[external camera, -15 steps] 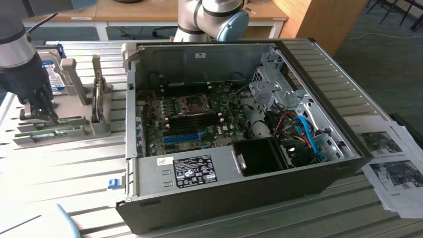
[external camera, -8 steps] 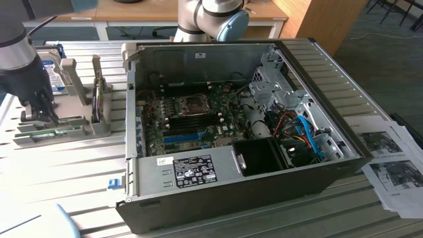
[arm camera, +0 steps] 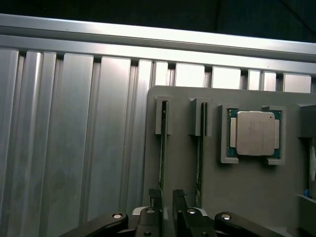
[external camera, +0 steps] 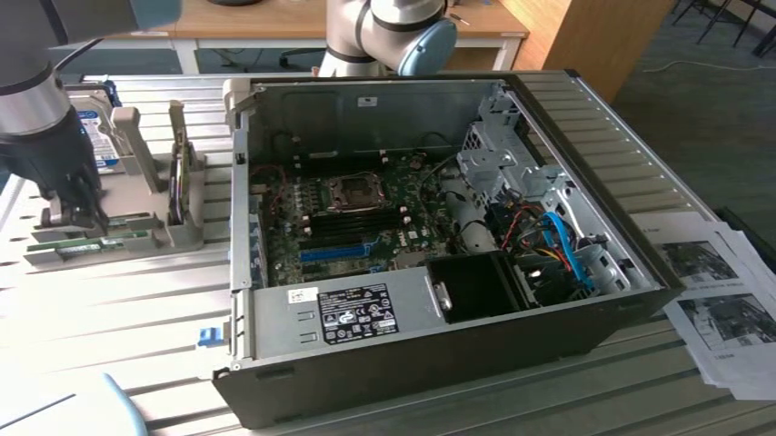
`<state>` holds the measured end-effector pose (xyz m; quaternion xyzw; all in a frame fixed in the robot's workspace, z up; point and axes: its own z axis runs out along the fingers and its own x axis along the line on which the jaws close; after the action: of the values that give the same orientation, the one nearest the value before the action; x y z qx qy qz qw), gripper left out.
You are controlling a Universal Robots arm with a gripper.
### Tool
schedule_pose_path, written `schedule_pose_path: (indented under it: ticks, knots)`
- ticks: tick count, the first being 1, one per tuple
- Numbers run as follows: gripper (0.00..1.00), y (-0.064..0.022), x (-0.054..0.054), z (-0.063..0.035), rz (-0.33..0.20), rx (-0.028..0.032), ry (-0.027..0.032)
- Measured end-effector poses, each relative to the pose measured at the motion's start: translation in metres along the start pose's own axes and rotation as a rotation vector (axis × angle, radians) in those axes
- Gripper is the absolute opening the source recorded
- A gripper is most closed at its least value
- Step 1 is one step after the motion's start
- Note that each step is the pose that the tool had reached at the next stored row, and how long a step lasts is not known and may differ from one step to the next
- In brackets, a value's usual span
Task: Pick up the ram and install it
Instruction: 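Pick up the ram and move it above insertion slot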
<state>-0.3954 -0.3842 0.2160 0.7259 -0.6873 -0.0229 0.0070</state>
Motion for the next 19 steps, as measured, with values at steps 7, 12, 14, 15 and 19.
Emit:
schedule_pose_path:
  ticks: [7,12,14,15,19]
  knots:
    - [0.23,-0.0002,0.0004,0.0053,0.0,-0.0002,0.0]
    - [0.23,-0.0003,0.0005,0.0071,0.0,-0.0002,0.0]
    - [0.23,-0.0003,0.0005,0.0074,0.0,-0.0001,-0.0001]
    - [0.23,-0.0003,0.0005,0.0074,0.0,0.0,-0.0002]
    - [0.23,-0.0009,0.0005,0.0079,0.0,0.0003,-0.0003]
